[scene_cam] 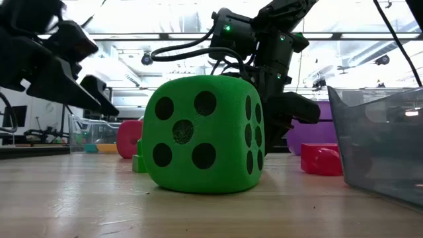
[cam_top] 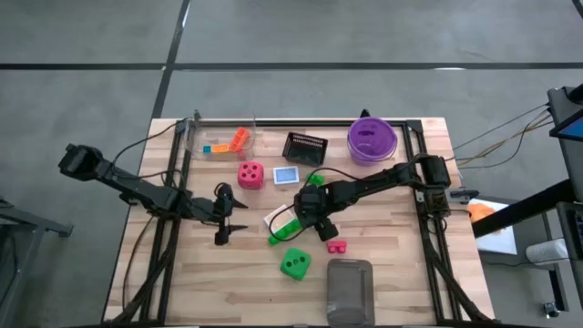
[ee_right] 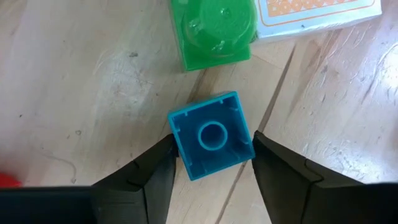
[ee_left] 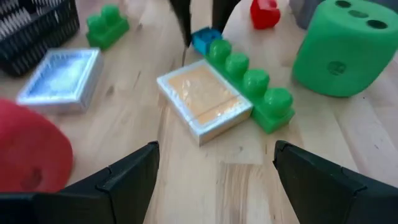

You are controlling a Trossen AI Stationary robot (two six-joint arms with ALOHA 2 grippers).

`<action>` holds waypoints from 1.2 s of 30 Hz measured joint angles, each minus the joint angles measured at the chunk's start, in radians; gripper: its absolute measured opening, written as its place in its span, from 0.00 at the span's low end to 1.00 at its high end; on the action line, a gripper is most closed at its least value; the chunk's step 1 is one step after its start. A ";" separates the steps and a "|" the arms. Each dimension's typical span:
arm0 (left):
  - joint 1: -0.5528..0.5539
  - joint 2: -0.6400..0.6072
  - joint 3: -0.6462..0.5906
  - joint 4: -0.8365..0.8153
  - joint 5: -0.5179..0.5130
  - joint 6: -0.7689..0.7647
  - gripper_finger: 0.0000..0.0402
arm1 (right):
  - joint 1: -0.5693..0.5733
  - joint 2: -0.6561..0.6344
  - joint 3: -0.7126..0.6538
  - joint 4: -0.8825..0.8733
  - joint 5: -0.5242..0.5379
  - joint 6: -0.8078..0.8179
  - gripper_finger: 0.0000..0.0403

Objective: Pick & Place Toys
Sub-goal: Put the blue game piece into the transparent bin

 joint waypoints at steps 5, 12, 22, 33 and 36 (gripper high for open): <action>-0.117 0.000 0.044 0.000 -0.127 0.044 0.79 | 0.000 0.000 0.000 0.000 -0.001 0.005 0.51; -0.231 -0.002 0.069 -0.078 -0.136 -0.027 0.79 | 0.000 0.000 0.001 0.000 -0.002 0.011 0.51; -0.267 -0.002 0.054 -0.093 -0.169 -0.106 0.79 | 0.002 -0.001 0.042 -0.025 0.005 0.030 0.58; -0.281 -0.002 0.053 -0.113 -0.170 -0.125 0.79 | 0.004 -0.001 0.041 -0.031 0.001 0.046 0.72; -0.299 -0.002 0.053 -0.116 -0.173 -0.147 0.79 | 0.004 0.001 0.041 -0.028 0.001 0.045 0.68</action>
